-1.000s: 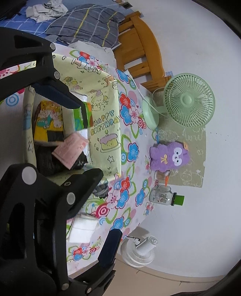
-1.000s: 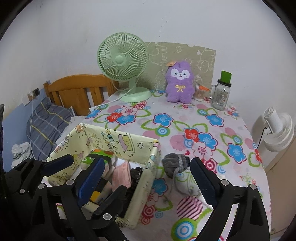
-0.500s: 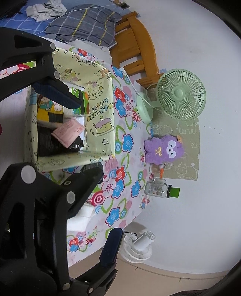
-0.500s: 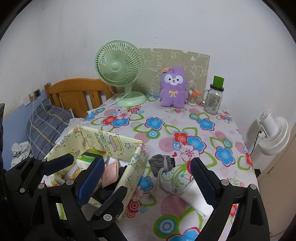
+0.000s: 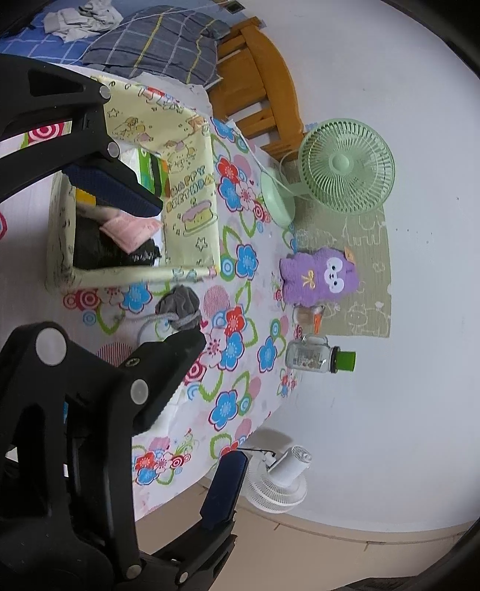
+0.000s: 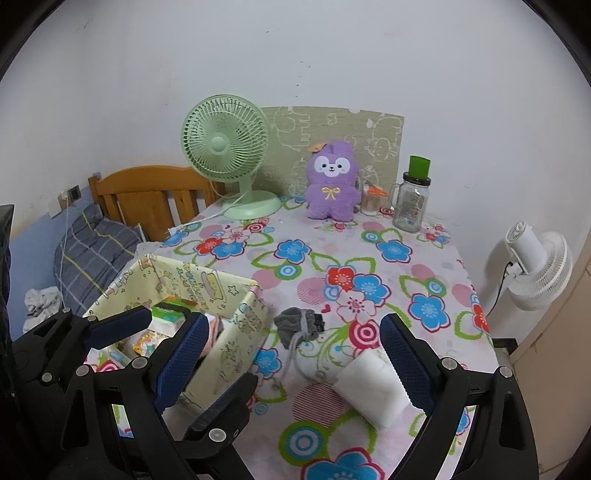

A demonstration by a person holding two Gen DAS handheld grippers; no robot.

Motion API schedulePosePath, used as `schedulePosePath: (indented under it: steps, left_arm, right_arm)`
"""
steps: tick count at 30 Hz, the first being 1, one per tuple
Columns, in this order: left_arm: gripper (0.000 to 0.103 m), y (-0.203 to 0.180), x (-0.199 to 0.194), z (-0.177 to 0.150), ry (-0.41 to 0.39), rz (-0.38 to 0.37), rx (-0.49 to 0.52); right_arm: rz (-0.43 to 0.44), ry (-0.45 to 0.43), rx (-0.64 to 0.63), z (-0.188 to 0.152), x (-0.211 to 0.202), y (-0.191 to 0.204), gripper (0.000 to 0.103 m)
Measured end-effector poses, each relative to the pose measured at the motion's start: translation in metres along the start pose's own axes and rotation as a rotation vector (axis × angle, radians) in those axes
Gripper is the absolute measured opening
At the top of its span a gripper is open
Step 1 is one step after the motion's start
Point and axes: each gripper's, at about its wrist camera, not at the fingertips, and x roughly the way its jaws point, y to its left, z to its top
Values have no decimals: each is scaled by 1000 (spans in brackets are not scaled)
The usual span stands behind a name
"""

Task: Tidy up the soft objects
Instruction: 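Withdraw both tools from the box toward the grey pouch and white cloth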

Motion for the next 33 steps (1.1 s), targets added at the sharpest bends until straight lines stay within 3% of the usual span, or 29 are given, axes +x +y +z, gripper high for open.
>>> schedulePosePath:
  steps: [33]
  left_arm:
    - [92,-73,56,2,78,-111,48]
  right_arm:
    - [-85,39,30,-28,17,-83,95]
